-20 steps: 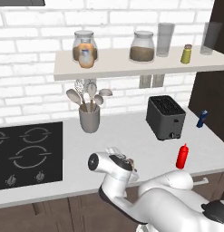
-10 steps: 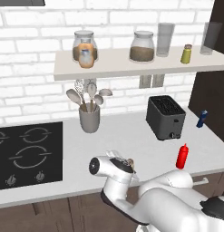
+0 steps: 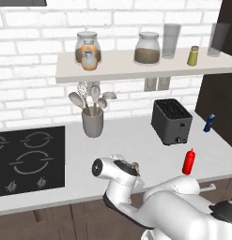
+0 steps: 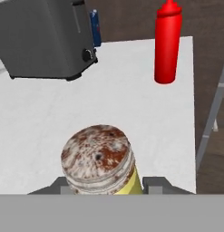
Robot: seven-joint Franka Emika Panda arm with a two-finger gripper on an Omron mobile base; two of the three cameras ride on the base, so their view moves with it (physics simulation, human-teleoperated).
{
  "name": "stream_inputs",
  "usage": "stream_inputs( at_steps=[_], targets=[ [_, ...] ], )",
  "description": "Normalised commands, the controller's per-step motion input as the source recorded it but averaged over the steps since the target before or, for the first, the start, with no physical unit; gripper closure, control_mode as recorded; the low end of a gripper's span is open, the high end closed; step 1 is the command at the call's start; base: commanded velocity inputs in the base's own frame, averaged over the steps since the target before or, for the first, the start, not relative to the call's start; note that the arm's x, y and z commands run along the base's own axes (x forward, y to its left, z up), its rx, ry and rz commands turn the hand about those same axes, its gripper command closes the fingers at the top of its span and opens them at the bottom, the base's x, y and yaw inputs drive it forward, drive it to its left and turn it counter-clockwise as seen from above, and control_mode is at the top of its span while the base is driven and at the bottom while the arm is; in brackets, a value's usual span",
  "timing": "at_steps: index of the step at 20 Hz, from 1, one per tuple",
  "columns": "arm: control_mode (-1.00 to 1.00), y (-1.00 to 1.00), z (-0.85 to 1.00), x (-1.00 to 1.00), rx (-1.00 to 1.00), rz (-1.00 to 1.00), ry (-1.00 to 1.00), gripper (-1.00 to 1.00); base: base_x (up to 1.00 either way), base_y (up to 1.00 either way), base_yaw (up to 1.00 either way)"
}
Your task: Put the shaker and condiment bottle from the counter next to their counterparts in the cabinet.
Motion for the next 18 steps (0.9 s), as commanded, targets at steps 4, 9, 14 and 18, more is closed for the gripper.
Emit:
stream_inputs(
  at_steps=[4, 9, 14, 18],
  targets=[
    [-1.00, 0.00, 0.85, 0.00, 0.00, 0.00, 0.00, 1.00, 0.00, 0.00, 0.00],
    [-1.00, 0.00, 0.87, -0.04, 0.00, 0.03, -0.03, 1.00, 0.00, 0.00, 0.00],
    [-1.00, -0.04, 0.79, -0.14, 0.00, 0.14, -0.09, 1.00, 0.00, 0.00, 0.00],
    [-1.00, -0.18, 0.66, -0.31, 0.00, 0.22, -0.11, 1.00, 0.00, 0.00, 0.00]
  ],
)
